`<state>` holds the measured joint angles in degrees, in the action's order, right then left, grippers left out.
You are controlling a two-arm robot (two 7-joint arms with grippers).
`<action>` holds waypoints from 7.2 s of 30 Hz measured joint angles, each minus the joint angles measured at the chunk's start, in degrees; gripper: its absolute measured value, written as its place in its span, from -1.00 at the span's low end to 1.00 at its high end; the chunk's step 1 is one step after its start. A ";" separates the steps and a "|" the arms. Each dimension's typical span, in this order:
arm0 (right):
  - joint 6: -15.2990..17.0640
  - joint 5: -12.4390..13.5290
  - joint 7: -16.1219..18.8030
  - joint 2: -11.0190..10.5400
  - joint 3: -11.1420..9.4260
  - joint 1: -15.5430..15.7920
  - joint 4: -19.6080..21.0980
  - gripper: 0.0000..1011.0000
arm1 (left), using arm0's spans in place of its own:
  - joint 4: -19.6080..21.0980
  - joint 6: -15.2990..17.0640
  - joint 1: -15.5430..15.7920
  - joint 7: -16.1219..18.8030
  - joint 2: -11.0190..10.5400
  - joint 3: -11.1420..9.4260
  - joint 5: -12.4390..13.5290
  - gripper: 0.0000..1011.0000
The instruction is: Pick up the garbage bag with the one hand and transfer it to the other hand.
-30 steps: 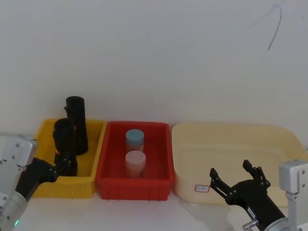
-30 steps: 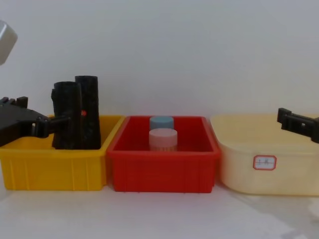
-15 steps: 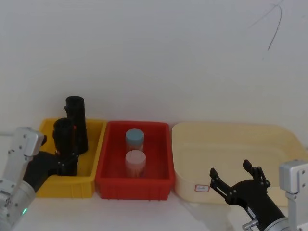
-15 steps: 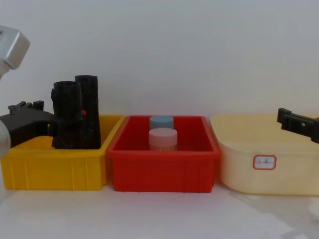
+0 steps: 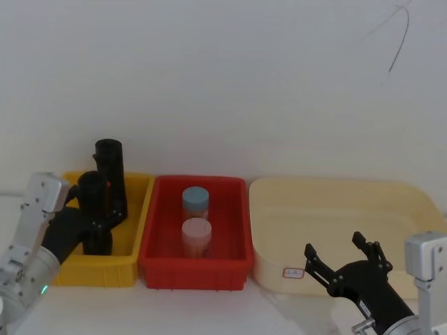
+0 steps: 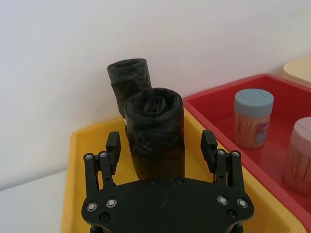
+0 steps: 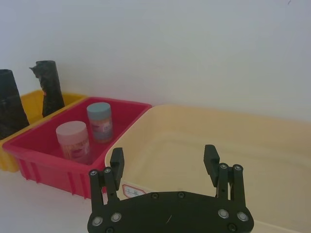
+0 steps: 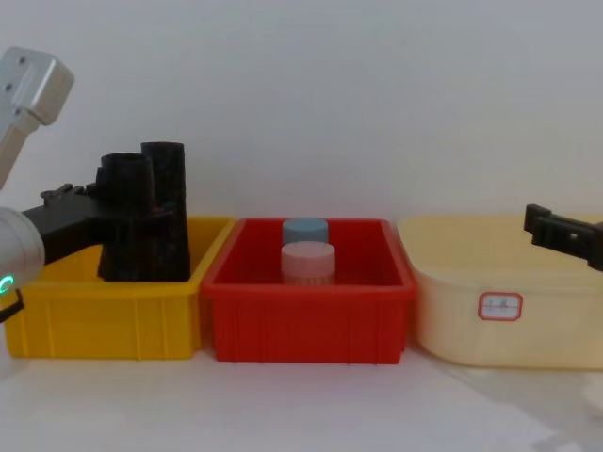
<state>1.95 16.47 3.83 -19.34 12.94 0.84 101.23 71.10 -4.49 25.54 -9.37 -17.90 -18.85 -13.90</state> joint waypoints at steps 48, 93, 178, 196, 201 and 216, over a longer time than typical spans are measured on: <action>0.00 0.00 0.00 0.00 0.00 0.00 0.00 0.98 | 10.53 -5.23 2.65 -6.41 0.24 -0.08 1.96 -0.29; 0.00 0.00 0.00 0.00 0.00 0.00 0.00 0.98 | 8.96 1.10 8.11 -31.50 6.91 -7.89 -19.73 -0.29; -0.61 -7.00 15.85 -3.48 6.04 -11.12 -0.15 0.98 | 4.71 2.80 9.11 -32.36 7.93 -8.00 -25.09 -0.29; 1.29 -8.07 16.02 -0.34 7.20 -15.29 -4.93 0.87 | 4.71 2.80 9.11 -32.36 7.93 -8.00 -25.08 -0.29; 2.06 -8.14 15.72 0.20 7.23 -15.77 -5.36 0.66 | 4.72 2.80 9.11 -32.36 7.93 -8.00 -25.08 -0.29; 3.80 -7.74 15.26 0.79 6.83 -16.12 -5.53 0.06 | 4.72 2.80 9.11 -32.36 7.94 -8.00 -25.08 -0.29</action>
<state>5.75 8.72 19.09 -18.54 19.77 -15.28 95.70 75.81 -1.69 34.65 -41.73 -9.97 -26.85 -38.98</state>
